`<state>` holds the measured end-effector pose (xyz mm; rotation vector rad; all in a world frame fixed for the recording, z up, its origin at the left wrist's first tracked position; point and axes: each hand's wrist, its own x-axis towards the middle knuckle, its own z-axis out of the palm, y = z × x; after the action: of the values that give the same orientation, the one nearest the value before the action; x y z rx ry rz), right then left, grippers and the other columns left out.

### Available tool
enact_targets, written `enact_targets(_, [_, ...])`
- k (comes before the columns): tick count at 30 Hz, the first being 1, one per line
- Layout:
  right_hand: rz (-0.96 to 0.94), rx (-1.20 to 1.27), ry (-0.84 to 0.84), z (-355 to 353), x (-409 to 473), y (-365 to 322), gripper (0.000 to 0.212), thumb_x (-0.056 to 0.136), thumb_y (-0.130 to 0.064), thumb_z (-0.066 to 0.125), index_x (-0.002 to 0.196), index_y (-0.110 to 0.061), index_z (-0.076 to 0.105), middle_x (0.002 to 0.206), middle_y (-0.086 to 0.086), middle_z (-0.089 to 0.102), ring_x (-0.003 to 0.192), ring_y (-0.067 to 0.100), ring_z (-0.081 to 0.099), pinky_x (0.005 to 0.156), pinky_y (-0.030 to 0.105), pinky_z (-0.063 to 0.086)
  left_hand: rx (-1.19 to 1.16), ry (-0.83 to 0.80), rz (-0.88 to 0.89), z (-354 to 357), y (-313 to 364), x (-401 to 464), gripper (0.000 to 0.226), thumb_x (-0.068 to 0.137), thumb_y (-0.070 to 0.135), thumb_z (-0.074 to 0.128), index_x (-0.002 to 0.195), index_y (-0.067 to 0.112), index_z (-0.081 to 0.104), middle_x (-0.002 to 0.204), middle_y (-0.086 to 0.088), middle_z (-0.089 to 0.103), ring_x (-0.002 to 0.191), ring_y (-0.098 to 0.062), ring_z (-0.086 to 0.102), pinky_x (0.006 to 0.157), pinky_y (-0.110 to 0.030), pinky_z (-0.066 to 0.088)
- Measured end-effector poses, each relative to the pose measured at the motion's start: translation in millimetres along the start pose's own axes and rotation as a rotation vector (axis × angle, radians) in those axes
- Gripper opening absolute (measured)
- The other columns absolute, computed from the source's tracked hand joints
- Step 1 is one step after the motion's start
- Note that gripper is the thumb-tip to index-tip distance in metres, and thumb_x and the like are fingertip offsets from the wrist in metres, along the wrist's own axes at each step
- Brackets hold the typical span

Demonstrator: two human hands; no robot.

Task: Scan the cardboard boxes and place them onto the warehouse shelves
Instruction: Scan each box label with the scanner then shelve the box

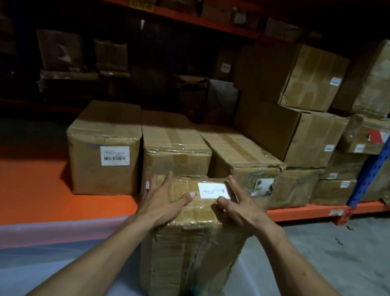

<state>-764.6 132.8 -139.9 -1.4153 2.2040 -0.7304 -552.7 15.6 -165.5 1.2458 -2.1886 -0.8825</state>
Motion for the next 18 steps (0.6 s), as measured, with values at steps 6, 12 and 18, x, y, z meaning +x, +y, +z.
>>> enact_targets(6, [0.084, 0.046, -0.054, 1.3, 7.7, 3.5, 0.069, 0.085, -0.072, 0.048, 0.147, -0.049, 0.024, 0.146, 0.014, 0.048, 0.120, 0.032, 0.052, 0.104, 0.053, 0.043, 0.021, 0.189, -0.064, 10.8, 4.2, -3.3, 0.067, 0.085, 0.075, 0.047, 0.133, 0.028, 0.042, 0.134, -0.008, 0.021, 0.125, -0.042, 0.032, 0.110, -0.045, 0.031])
enact_targets(12, [0.179, 0.178, 0.207, 13.4, 8.9, -21.3, 0.053, 0.091, -0.076, 0.047, 0.108, -0.026, 0.047, 0.110, 0.008, 0.058, 0.102, 0.027, 0.057, 0.090, 0.044, 0.045, -0.060, 0.293, -0.095, 17.3, 14.3, -16.3, 0.049, 0.086, 0.073, 0.047, 0.106, 0.028, 0.046, 0.119, -0.006, 0.030, 0.111, -0.030, 0.036, 0.086, -0.034, 0.030])
enact_targets(18, [0.330, 0.146, 0.344, 31.6, -34.3, -39.4, 0.046, 0.088, -0.064, 0.059, 0.105, -0.023, 0.045, 0.110, 0.009, 0.051, 0.105, 0.038, 0.058, 0.085, 0.041, 0.039, -0.129, 0.326, -0.295, 16.1, 21.8, -42.1, 0.042, 0.085, 0.062, 0.061, 0.090, 0.022, 0.052, 0.113, -0.008, 0.041, 0.110, -0.029, 0.037, 0.082, -0.031, 0.029])
